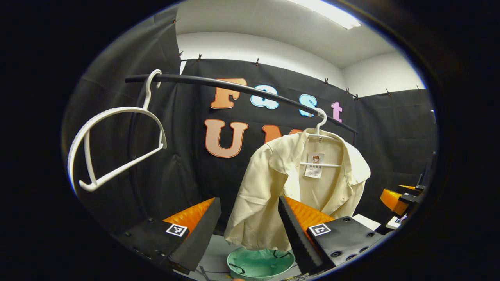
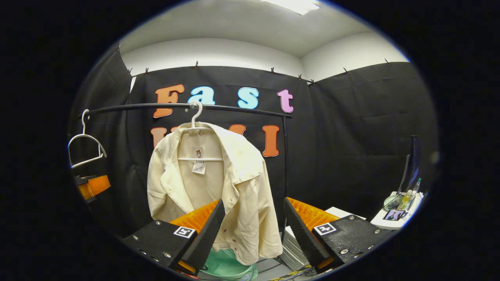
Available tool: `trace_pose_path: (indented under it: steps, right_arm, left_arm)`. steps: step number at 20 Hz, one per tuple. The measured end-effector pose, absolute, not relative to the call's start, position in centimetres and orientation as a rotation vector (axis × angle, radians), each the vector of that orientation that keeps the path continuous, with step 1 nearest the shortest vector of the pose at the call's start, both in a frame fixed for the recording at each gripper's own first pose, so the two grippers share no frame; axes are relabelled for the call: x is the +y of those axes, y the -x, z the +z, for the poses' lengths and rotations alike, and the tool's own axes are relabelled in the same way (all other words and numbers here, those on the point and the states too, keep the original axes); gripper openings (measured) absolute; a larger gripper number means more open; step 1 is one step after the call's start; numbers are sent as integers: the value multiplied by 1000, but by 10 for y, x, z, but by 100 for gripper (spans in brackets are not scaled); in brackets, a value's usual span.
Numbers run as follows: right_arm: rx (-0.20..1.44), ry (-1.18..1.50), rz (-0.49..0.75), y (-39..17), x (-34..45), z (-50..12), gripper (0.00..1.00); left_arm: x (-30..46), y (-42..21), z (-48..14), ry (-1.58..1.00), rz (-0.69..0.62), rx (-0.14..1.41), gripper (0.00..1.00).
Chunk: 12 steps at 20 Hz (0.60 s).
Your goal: Grasp the clothes on the hanger with both hands and then place them into the laundry hamper below.
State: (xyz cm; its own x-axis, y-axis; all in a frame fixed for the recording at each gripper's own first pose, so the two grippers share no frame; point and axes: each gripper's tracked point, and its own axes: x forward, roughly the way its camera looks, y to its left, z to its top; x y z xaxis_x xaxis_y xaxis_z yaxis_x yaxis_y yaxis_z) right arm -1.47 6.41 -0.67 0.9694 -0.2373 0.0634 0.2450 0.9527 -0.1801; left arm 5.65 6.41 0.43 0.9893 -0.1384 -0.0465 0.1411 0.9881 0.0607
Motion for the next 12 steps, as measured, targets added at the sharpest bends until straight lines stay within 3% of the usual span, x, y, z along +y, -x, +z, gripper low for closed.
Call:
trace_pose_path:
  steps: [4, 7, 12]
  right_arm:
    - [-20, 171, -206, -2, 85, -13, 93]
    - [-5, 184, -191, -16, 95, -18, 85]
    - [-1, 190, -174, -46, 106, -22, 80]
  left_arm:
    - [69, -55, 1, -60, -141, 56, 96]
    - [75, -57, 0, -51, -131, 58, 97]
    - [89, -59, -4, -42, -101, 67, 97]
